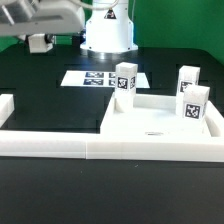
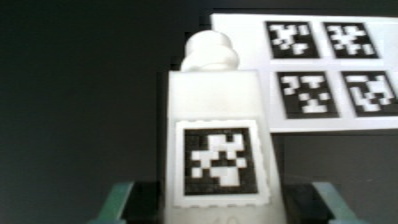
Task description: Assemble square table
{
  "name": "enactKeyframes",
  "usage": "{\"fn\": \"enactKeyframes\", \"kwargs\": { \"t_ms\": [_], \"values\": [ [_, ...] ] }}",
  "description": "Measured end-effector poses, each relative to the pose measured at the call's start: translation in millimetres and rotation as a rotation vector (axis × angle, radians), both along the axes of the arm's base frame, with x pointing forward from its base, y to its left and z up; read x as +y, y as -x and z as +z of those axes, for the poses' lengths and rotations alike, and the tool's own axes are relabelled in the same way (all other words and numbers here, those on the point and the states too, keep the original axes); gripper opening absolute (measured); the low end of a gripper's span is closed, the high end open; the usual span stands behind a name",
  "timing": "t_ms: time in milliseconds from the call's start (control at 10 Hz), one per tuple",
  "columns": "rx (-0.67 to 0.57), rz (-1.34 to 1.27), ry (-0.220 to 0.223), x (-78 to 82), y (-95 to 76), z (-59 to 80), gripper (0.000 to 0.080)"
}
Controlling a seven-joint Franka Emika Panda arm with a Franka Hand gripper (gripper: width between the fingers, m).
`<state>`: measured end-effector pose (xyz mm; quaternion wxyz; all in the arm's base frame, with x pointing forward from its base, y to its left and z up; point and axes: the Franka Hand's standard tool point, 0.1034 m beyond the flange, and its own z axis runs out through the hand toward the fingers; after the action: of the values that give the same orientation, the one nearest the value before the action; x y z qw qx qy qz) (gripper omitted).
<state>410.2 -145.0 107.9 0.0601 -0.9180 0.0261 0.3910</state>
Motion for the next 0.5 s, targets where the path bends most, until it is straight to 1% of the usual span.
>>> {"fn": "enactKeyframes", "kwargs": {
  "t_ms": [100, 200, 300, 400, 500],
  "values": [
    [-0.014, 0.011, -0.010, 0.2, -1.5, -3.3, 0.0290],
    [-0.128, 0.011, 0.009, -3.6, -13.6, -6.8, 0.0290],
    [-0.199, 0.008, 0.013, 0.7, -14.6, -2.2, 0.0290],
    [-0.262, -0.042, 0.035, 20.3, -27.0, 10.3, 0.0290],
    [-0.333, -0.071, 0.031, 41.1, -48.4, 27.7, 0.0290]
  ]
}}
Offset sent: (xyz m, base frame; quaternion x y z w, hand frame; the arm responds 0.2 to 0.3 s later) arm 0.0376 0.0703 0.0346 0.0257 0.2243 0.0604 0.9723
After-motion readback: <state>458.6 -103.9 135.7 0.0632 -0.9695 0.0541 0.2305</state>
